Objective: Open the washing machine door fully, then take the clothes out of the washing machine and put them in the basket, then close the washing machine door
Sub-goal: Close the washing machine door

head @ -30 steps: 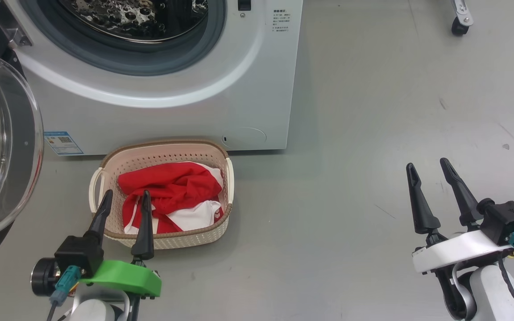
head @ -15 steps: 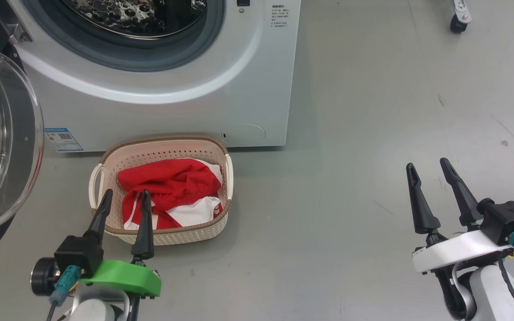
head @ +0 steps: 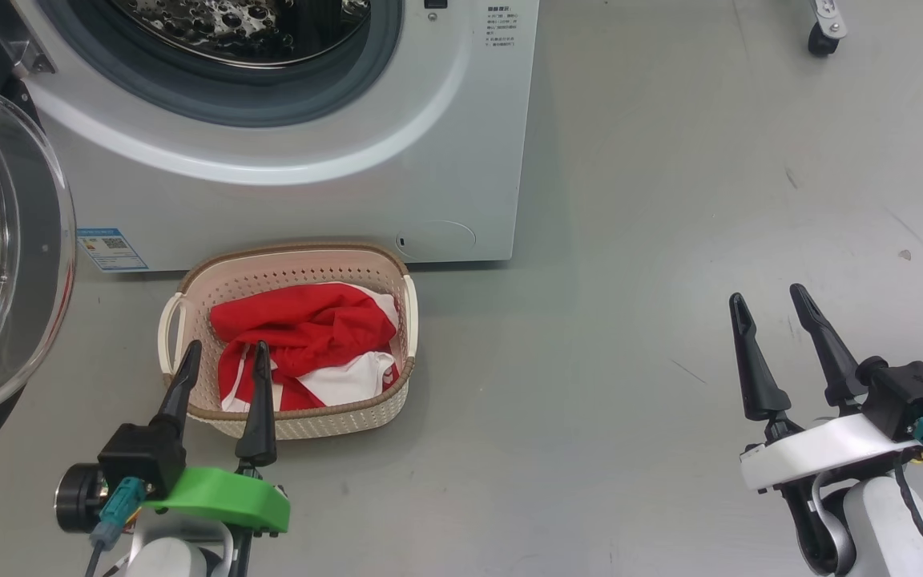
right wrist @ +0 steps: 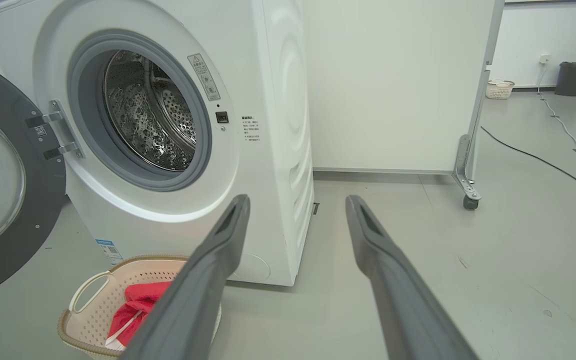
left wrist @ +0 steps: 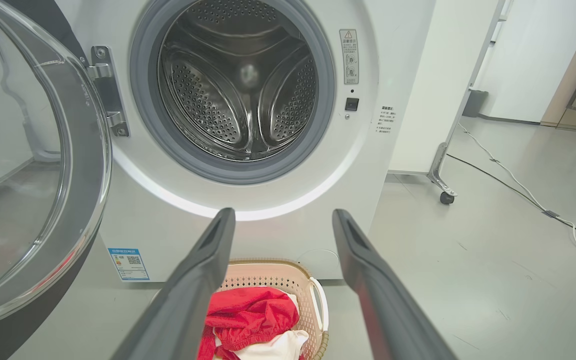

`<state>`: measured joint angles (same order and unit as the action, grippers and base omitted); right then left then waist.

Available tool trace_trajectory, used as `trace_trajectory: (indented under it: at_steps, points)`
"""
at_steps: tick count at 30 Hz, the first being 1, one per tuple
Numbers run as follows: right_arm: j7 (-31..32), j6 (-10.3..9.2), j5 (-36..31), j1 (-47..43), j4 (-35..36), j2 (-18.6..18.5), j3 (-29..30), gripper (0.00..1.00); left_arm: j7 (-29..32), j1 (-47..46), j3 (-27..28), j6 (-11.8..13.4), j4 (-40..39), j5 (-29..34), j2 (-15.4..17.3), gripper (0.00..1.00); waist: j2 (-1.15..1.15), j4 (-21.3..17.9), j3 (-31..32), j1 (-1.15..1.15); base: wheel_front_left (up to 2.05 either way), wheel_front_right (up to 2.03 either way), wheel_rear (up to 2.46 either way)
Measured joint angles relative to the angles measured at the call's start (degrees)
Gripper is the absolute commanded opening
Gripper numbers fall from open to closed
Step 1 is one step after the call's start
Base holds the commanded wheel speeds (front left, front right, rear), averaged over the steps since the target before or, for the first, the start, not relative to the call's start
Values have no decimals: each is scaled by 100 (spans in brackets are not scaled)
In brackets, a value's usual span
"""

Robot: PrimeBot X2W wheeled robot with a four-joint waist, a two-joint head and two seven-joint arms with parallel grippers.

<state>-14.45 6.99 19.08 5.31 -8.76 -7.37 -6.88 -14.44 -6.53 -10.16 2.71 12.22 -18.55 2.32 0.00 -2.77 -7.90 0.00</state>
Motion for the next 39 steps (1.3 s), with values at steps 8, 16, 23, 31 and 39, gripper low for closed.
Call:
trace_trajectory:
  at_steps: [8,16,23,31,39]
  points:
    - [0,0,0,1,-9,1,-1,100,0,0,-9,1,2,0,0,100,0,2,13,0,0,0,0]
    - [0,0,0,1,-32,1,-1,100,0,0,-9,1,13,0,0,100,0,4,31,0,0,0,0]
    - [0,0,0,1,-38,1,-2,100,0,0,-15,2,20,0,0,100,0,-1,45,0,0,0,0]
    - [0,0,0,1,-37,1,2,100,0,0,-89,2,38,0,1,100,0,30,43,0,0,0,0]
    - [0,0,0,-2,-10,-40,27,100,0,-1,-204,1,60,-4,0,100,0,215,13,0,0,0,0]
